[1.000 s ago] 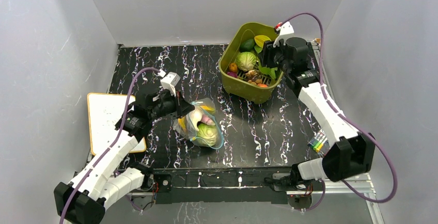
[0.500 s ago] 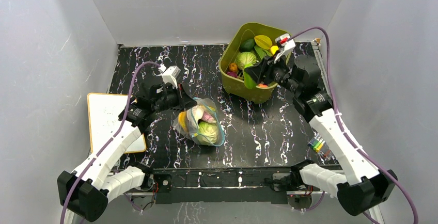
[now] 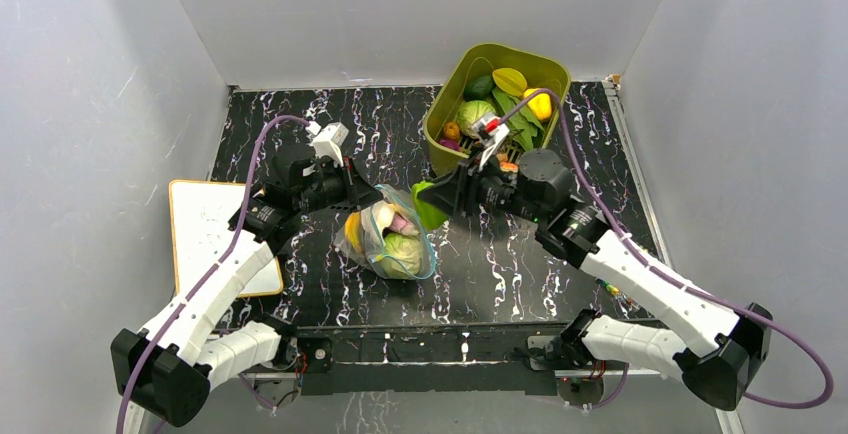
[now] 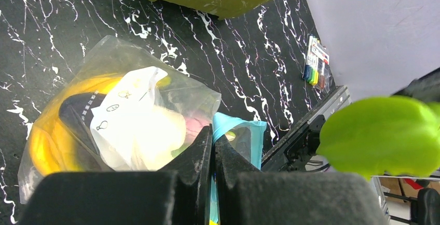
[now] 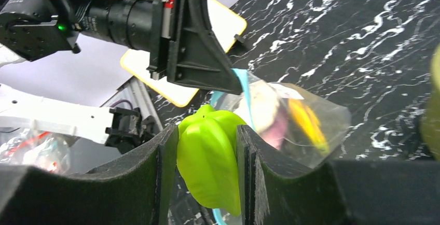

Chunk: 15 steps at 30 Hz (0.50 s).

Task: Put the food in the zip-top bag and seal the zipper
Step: Place the fake fruit in the zipper food storage bag.

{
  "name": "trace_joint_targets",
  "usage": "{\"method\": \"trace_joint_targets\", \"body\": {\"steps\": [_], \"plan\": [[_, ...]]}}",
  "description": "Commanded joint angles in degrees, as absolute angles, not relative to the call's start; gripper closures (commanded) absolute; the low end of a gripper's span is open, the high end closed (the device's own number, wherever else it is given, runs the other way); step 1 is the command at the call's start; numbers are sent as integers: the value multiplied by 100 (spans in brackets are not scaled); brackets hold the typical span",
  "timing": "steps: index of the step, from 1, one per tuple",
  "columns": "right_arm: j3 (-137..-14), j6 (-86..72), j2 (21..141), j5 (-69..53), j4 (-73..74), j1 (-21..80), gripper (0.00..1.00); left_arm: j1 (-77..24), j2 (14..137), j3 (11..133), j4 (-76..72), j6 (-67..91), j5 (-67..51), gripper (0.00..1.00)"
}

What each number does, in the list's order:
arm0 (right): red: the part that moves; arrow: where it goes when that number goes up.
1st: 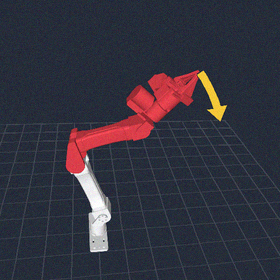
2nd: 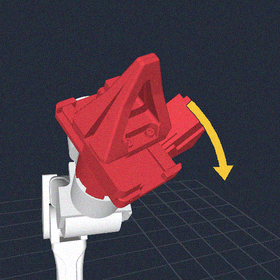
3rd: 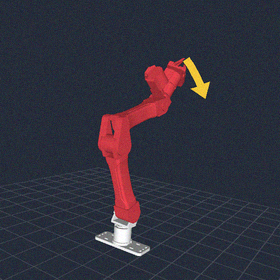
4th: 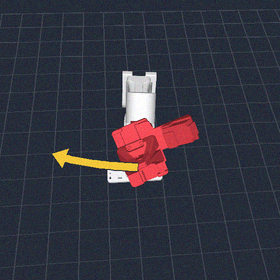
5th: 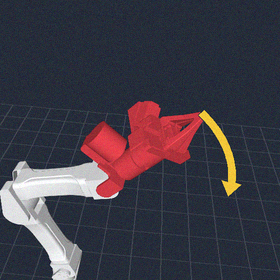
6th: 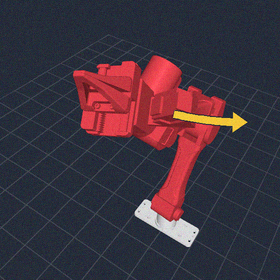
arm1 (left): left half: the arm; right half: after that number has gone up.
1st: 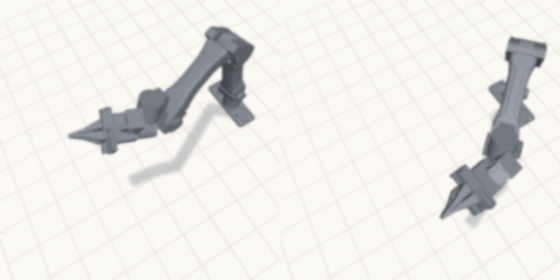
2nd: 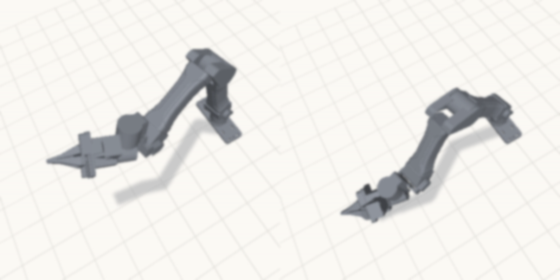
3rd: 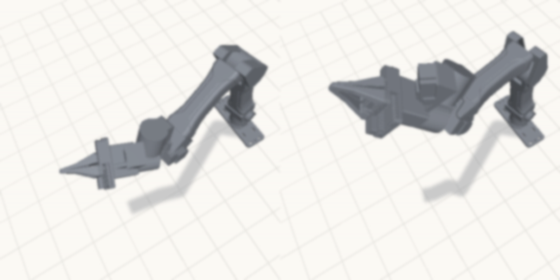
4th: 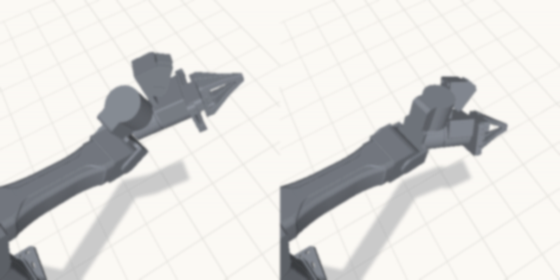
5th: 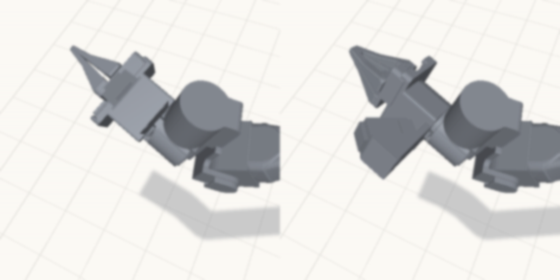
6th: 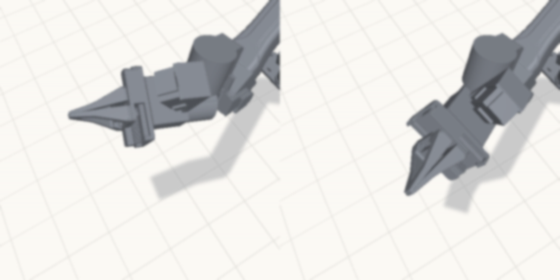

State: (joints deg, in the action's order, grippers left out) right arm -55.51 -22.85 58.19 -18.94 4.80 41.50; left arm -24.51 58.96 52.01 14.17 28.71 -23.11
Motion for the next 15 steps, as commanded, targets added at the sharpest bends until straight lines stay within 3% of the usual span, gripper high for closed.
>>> {"method": "trace_joint_targets", "body": {"steps": [1,15], "plan": [[-5493,-2604,5966,-1475,-313,4717,69,-2457,5840,5416,1379,3019,-2462,100],[-5005,-2433,6719,-10,-1062,5978,69,-2453,5567,5534,1441,3326,-2874,100]]}}
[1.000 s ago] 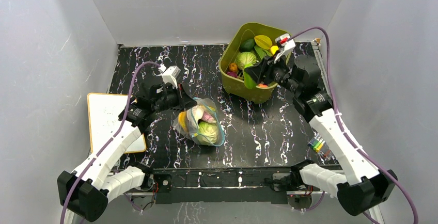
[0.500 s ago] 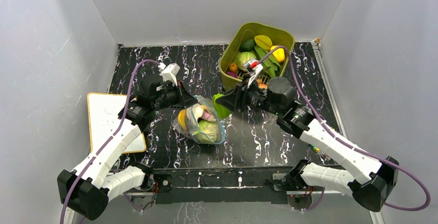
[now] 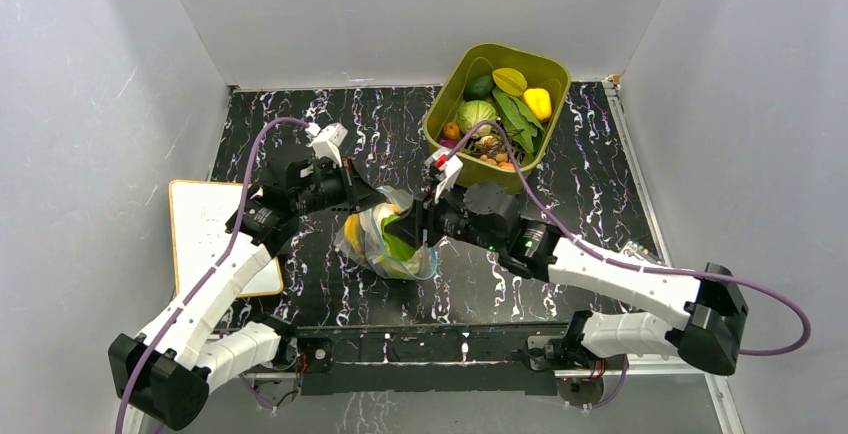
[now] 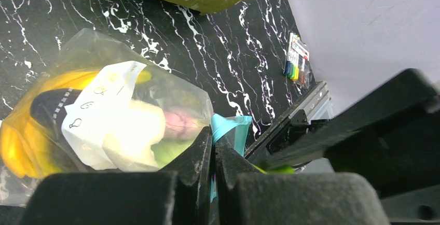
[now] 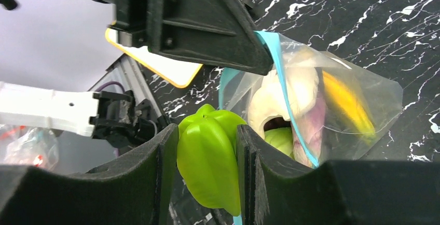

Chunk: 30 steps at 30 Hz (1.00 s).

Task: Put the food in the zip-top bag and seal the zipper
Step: Place the fake fruit in the zipper food storage bag.

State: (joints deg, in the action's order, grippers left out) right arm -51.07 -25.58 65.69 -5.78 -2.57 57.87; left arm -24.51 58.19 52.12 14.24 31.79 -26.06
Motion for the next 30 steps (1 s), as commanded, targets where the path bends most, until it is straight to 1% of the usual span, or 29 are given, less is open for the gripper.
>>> {"method": "trace_joint_targets", "body": {"steps": [1,6,15,23,25,27,30], "plan": [[-4931,-2363,6776,123,-1184,6022,70,-2452,5553,5563,1486,3331,-2889,100],[-4663,-2120,7053,764,-1705,6111,69,-2455,5358,5555,1398,3474,-2931,100],[-4448,-2047,7470,1020,-2540,6139,69,-2452,5430,5518,1142,3637,-3177,100],[-4325,-1993,7813,1218,-2855,6158,68,-2452,5387,5496,950,3872,-3191,100],[-4290,-1980,7839,1282,-2856,6159,65,-2452,5397,5527,978,3853,-3181,100],[-4320,-1956,7821,1299,-2782,6166,58,-2453,5393,5528,993,3839,-3139,100],[-4586,-1851,7716,1355,-2189,6160,47,-2451,5394,5512,1008,3777,-3041,100]]}}
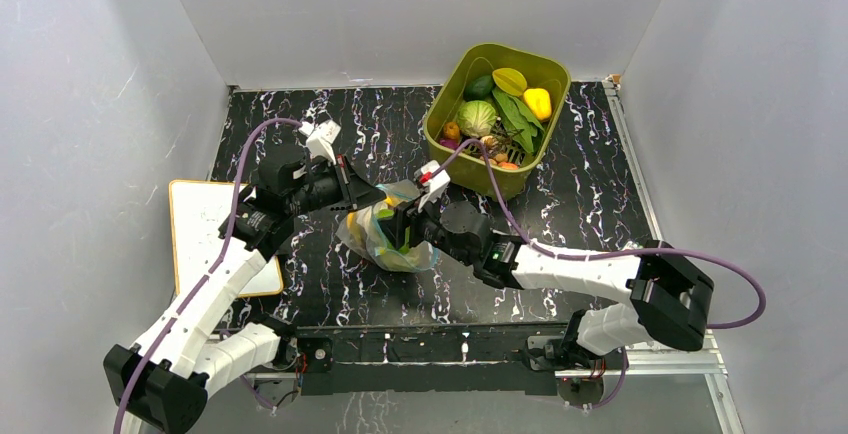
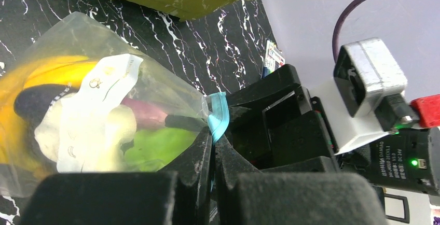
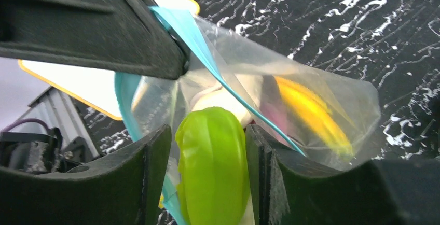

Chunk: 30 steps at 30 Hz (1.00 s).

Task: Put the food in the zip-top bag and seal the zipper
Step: Place the fake fruit in the zipper food storage bag, then zip the zipper food storage bag at the center of the board.

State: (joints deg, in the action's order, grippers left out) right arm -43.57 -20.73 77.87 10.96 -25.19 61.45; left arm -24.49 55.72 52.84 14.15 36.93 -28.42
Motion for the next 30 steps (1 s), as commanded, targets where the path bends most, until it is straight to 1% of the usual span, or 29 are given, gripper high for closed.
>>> {"method": "trace_joint_targets", "body": {"steps": [1,3,8,14,17,20,23,30], "plan": [[-4718,-1806,7665,1406,-1921,6161,44,-2452,5415,5512,1020,3759,-3009,100],[-4951,-1684,7499,1390,-1464,6161,41,-2452,5463,5511,1044,3703,-2981,100],[-5382,-1363,7045,1094,-477,6163,29,-2452,5559,5549,1055,3631,-2895,100],[-5547,-928,6510,458,542,6161,28,-2452,5570,5582,1176,3546,-2837,100],[-5452,-663,6302,-99,816,6168,34,-2457,5563,5568,1178,3557,-2825,100],[-5313,-484,6188,-306,1049,6190,41,-2453,5565,5572,1178,3562,-2821,100],[-5088,-212,6107,-279,1071,6288,50,-2452,5571,5568,1178,3564,-2813,100],[-4815,-14,6390,-30,1120,6487,60,-2453,5635,5656,1214,3540,-2848,100]]}}
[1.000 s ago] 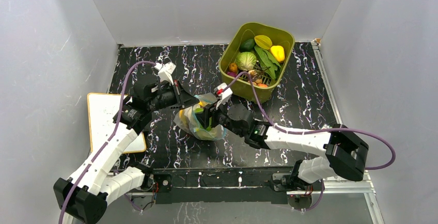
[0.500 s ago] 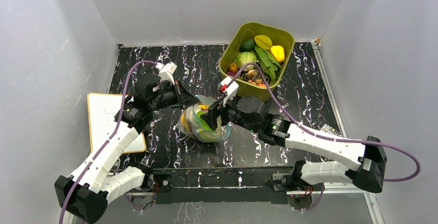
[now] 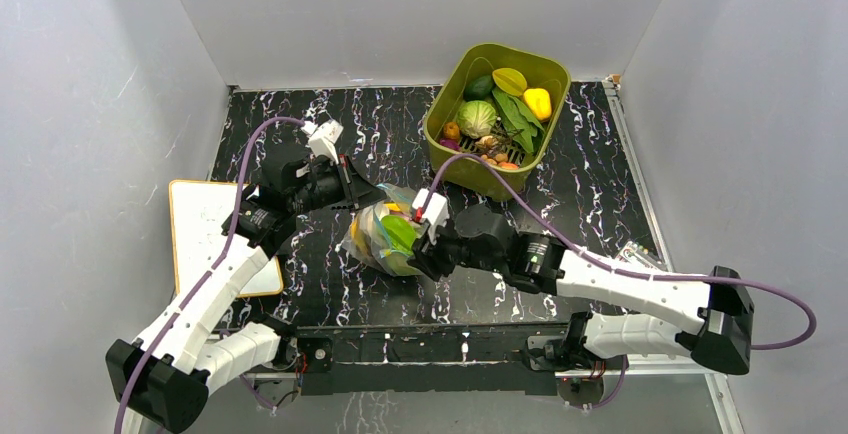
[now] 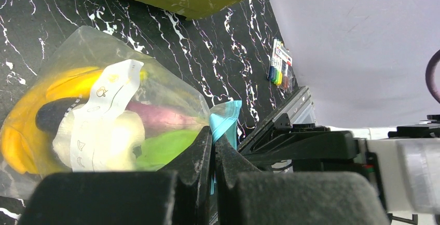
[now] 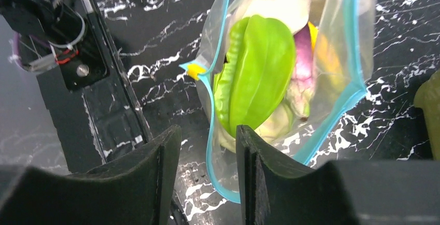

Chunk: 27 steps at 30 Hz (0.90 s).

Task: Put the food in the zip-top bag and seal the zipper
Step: Zip the zipper food storage bag at the center of the board.

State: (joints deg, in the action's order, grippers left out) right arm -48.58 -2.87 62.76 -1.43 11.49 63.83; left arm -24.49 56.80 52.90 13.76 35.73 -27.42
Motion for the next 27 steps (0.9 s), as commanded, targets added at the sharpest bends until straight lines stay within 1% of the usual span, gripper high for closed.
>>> {"method": "trace_joint_targets", "body": {"steps": [1,6,9,13,15,16,17,18,20,22,27], "plan": [[-4785,-5,6436,38,1146,6506,61,-2455,5626,5667,1228,3526,-2843,100],[-4632,2,6521,169,1066,6563,62,-2452,5619,5634,1257,3527,-2822,100],[-4515,-26,6581,90,891,6592,61,-2455,5633,5617,1197,3553,-2817,100],[-4566,-48,6780,49,826,6599,64,-2452,5683,5626,1213,3572,-2819,100],[-4594,-53,6833,20,793,6618,68,-2457,5742,5678,1265,3561,-2845,100],[-4644,-40,6846,24,841,6623,76,-2453,5748,5716,1301,3536,-2865,100],[-4772,-21,6837,78,936,6641,90,-2455,5715,5702,1309,3511,-2846,100],[-4905,3,6758,153,1054,6666,100,-2448,5678,5682,1321,3464,-2801,100],[-5181,30,6595,233,1175,6696,100,-2453,5713,5764,1439,3186,-2843,100],[-5471,106,6497,108,1228,6738,100,-2453,5879,5993,1683,2762,-3186,100],[-5745,352,6686,119,1389,6794,100,-2455,6044,6095,1762,2501,-3932,99]]}}
